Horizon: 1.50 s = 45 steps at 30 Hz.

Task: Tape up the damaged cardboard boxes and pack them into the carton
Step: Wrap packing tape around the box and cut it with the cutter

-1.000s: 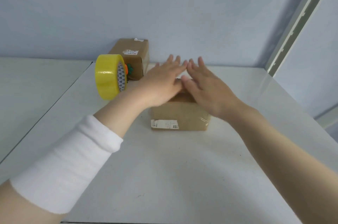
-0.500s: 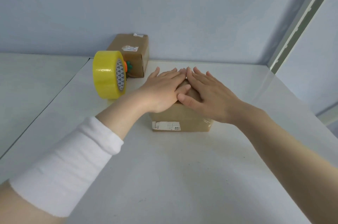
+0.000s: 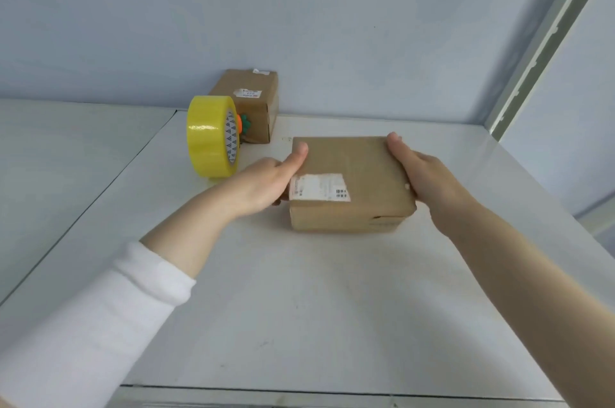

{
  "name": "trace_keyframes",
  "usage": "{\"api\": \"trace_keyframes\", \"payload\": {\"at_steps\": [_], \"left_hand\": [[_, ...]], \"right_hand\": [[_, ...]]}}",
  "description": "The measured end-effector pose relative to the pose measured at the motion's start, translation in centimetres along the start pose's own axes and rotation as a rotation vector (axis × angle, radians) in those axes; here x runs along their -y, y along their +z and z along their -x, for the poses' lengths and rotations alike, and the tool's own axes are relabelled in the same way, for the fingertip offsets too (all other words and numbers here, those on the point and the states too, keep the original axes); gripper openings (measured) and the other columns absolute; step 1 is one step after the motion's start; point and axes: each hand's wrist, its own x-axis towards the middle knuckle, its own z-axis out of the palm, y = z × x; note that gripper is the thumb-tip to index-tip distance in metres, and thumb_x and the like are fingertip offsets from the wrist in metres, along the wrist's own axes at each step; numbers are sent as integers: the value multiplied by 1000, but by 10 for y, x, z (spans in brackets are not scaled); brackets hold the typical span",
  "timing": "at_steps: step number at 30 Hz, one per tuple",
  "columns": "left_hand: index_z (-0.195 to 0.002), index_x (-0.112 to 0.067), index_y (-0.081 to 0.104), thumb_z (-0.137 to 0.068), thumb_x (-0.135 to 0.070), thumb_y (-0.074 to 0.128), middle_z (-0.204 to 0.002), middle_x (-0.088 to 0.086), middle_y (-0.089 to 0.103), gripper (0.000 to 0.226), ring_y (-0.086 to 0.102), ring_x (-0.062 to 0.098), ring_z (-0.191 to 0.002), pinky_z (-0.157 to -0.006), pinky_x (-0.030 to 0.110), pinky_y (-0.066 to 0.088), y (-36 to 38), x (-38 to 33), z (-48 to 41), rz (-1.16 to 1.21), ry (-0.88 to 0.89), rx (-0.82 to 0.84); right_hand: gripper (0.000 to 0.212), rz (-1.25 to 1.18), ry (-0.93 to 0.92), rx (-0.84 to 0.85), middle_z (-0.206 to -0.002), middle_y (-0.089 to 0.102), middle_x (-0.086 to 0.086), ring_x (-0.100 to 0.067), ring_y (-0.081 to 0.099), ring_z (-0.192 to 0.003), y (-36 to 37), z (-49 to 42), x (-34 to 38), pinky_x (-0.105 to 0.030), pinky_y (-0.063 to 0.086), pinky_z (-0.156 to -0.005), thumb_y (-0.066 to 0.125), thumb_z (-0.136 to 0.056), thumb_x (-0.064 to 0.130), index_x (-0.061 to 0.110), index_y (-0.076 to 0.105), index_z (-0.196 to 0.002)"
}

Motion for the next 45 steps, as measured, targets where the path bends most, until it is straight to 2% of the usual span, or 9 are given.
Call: {"api": "trace_keyframes", "payload": {"at_steps": [6,12,17,22,26,30,34,38,45], "left_hand": [[-140,-30,43,-79,-77,11,-147,-7,41,83,37,7,-135,-115,37,26,22,6,4,495,-39,-47],[-99,-28,67,-89,-66,27,-92,-4,74,56,70,10,-84,-71,28,57,64,-14,3,985,-59,-95],[-115,-34,60,-82,-76,13,-115,-7,68,72,64,4,-104,-100,36,46,44,-3,3,819,153,5],[-141,-45,-7,-72,-60,60,-152,-27,8,98,10,-5,-141,-115,20,17,42,31,22,402,382,71],[-147,-31,26,-73,-61,49,-132,-13,54,83,54,7,-117,-94,20,43,30,5,16,209,315,-274],[-91,-19,69,-89,-66,33,-82,2,72,59,70,18,-70,-74,31,56,-5,-22,-7,73,37,-263],[-114,-12,61,-94,-59,29,-98,7,70,61,67,23,-89,-84,33,54,-9,-26,-20,26,-151,21],[-147,-23,28,-94,-54,36,-152,-3,31,61,32,16,-138,-106,25,26,-21,-31,-27,-116,175,-195],[-150,-25,14,-102,-27,19,-159,3,5,48,1,18,-146,-118,36,5,11,-58,-47,-486,273,-81]], "right_hand": [[67,-334,122,14,-144,46,3,-11,41,-132,-1,10,-27,-33,26,-113,23,-92,63,18,45,-137],[53,-541,172,-70,-85,75,3,-12,72,-74,25,19,-29,-33,49,-72,41,-85,68,28,75,-81],[67,-501,59,130,-121,65,-4,-20,61,-111,4,17,-28,-36,43,-97,24,-91,67,17,61,-118],[70,-83,-187,367,-141,37,30,9,33,-130,-17,36,-53,-14,28,-108,54,-86,53,35,21,-146],[48,121,-228,-9,-95,61,39,18,59,-85,-14,25,-26,-16,48,-81,57,-84,49,25,56,-126],[59,370,43,-24,-68,69,6,-12,68,-52,-19,6,17,-27,54,-56,36,-81,69,18,66,-81],[64,536,154,99,-97,70,-2,-22,69,-81,-11,-6,23,-34,55,-80,27,-91,62,11,65,-95],[65,561,-65,-10,-146,41,2,-19,36,-134,-15,-11,36,-33,26,-106,25,-93,61,18,42,-139],[54,998,-330,137,-159,3,-3,-18,-7,-145,27,-6,37,-37,1,-116,10,-102,35,11,7,-150]]}}
